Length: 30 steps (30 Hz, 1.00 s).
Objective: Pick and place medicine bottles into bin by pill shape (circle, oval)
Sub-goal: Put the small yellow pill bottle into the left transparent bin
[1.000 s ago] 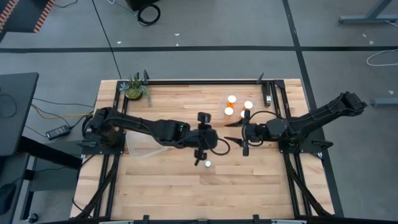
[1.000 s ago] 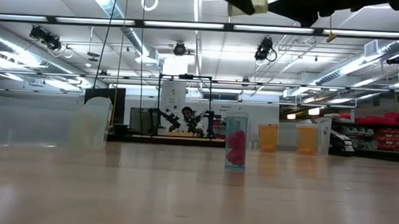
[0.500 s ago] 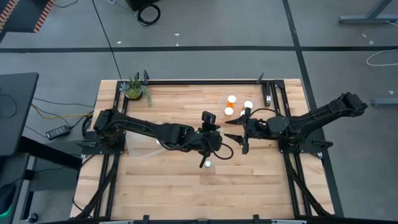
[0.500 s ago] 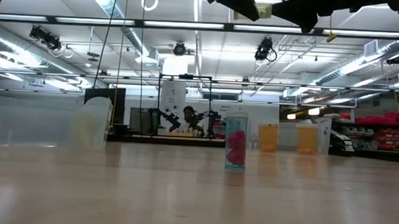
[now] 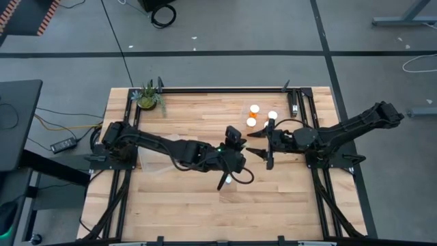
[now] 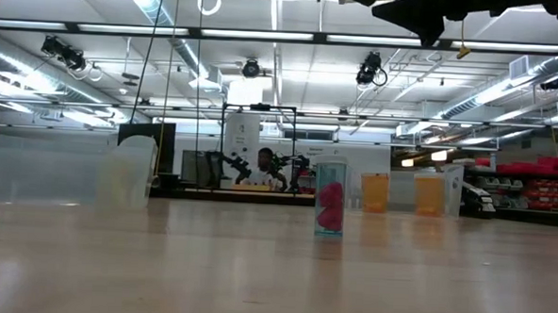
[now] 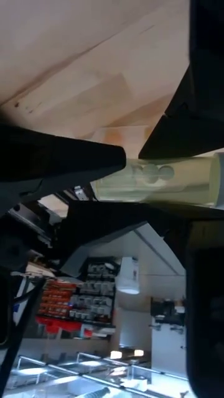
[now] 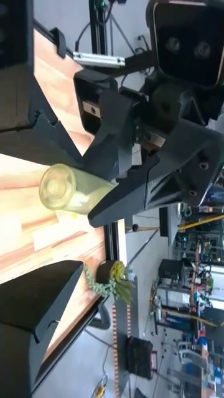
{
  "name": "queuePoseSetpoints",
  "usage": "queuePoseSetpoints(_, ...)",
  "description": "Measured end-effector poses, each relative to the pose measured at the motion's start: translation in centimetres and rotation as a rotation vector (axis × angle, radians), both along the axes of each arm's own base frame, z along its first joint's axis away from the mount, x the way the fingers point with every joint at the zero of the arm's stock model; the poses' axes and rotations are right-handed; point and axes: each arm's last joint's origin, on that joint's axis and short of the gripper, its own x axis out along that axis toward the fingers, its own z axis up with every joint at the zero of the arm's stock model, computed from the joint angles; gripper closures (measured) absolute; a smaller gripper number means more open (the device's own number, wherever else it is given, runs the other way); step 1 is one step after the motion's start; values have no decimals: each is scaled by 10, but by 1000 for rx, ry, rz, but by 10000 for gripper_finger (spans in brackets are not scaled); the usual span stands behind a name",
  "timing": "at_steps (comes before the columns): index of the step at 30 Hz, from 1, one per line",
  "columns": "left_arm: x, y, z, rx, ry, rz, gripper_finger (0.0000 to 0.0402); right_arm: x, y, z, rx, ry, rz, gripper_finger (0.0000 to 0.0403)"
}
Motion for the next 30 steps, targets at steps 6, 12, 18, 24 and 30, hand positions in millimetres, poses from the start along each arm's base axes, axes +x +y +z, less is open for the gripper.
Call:
queuePoseSetpoints(6, 2, -2, 3, 26, -14, -24, 284, 0, 1, 1, -11, -12, 25, 148)
queuePoseSetpoints(12, 2, -1, 4, 42, -6, -32, 282, 0, 1, 4, -26, -34, 38, 178)
queuePoseSetpoints(18, 2, -1, 3, 43, -5, -32, 281, 0, 1, 4, -25, -35, 44, 212)
queuePoseSetpoints(24, 2, -1, 4, 45, -4, -29, 279, 0, 1, 4, -33, -33, 45, 253)
queuePoseSetpoints(30, 2, -1, 4, 44, -4, -30, 271, 0, 1, 4, -43, -31, 45, 287)
